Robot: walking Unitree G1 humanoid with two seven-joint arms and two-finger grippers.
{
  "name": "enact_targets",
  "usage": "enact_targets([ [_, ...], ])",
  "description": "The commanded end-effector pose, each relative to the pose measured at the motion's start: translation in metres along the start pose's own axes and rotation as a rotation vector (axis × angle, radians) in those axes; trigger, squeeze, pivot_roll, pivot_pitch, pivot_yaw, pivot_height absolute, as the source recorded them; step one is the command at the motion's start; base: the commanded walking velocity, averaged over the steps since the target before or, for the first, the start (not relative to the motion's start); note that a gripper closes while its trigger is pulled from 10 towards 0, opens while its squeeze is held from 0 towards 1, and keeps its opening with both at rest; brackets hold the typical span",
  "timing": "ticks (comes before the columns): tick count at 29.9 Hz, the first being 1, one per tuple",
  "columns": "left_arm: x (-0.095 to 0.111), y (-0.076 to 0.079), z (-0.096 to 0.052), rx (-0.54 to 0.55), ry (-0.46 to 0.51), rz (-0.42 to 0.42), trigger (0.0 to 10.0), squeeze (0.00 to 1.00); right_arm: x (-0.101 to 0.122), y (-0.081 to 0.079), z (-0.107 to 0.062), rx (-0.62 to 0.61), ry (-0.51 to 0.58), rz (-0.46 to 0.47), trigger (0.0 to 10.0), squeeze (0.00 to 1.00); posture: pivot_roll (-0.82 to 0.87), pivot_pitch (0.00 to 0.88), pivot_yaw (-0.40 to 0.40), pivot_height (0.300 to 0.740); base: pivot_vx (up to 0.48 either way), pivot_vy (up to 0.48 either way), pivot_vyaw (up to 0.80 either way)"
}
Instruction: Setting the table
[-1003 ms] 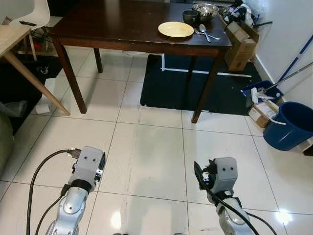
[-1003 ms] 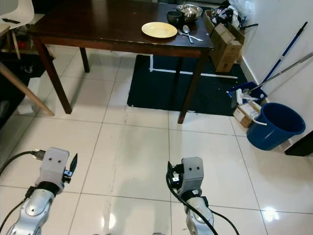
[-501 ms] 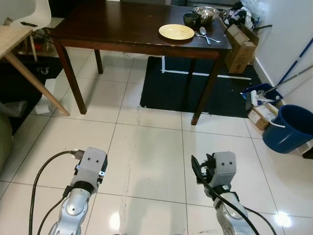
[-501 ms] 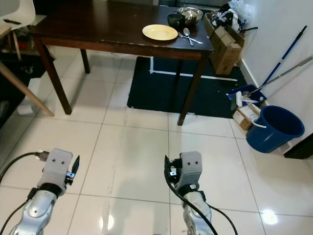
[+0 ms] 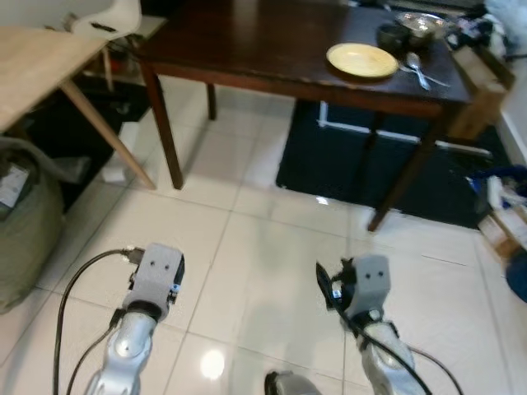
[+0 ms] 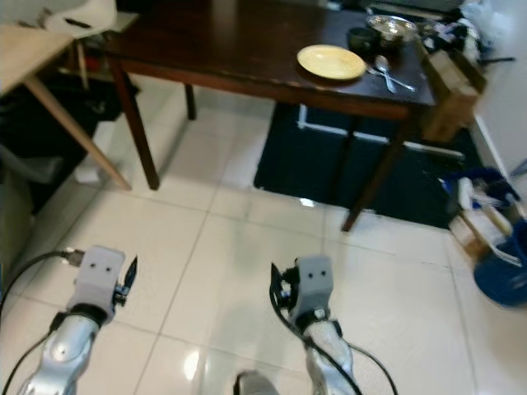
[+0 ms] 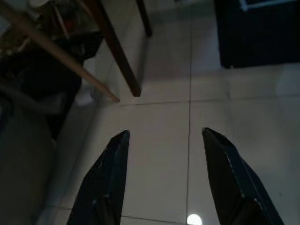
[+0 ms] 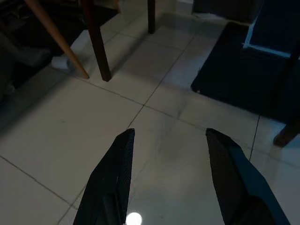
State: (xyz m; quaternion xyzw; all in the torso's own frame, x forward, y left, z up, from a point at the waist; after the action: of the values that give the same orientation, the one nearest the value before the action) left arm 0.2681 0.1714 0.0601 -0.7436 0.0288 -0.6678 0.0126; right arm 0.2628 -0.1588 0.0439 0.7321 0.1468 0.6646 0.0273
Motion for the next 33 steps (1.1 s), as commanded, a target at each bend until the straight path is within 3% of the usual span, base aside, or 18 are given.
enact_targets([
  [1,-0.0111,-0.0057,-0.0079,0.014,-0.046,0.007,10.0,0.0,-0.0037,-0.0056,-0.0022,0.01,-0.017,0.017,10.0,0.0,-0.11,0.023,0.023,0.74,0.0,0.0,0.79],
  [33,-0.0114,-0.0031,-0.0058,0.018,-0.069,0.016,10.0,0.0,-0.0014,-0.0032,0.0001,-0.006,-0.017,0.048,10.0,0.0,-0.11,0.022,0.025,0.74,0.0,0.0,0.79],
])
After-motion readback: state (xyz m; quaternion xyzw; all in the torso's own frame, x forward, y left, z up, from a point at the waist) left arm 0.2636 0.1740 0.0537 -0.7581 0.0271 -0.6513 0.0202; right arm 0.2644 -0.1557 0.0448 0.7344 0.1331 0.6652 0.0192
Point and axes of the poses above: a point about 5 cm out from each wrist's last joint towards the gripper, its own z axis pointing out of the wrist towards the gripper, its own x axis along the axis of the wrist's last joint, y = z × x, the point moved 1 cm from there along z, pointing out of the wrist towards the gripper, and after that the axes turned 14 degrees about -z, right-handed, at the moved point
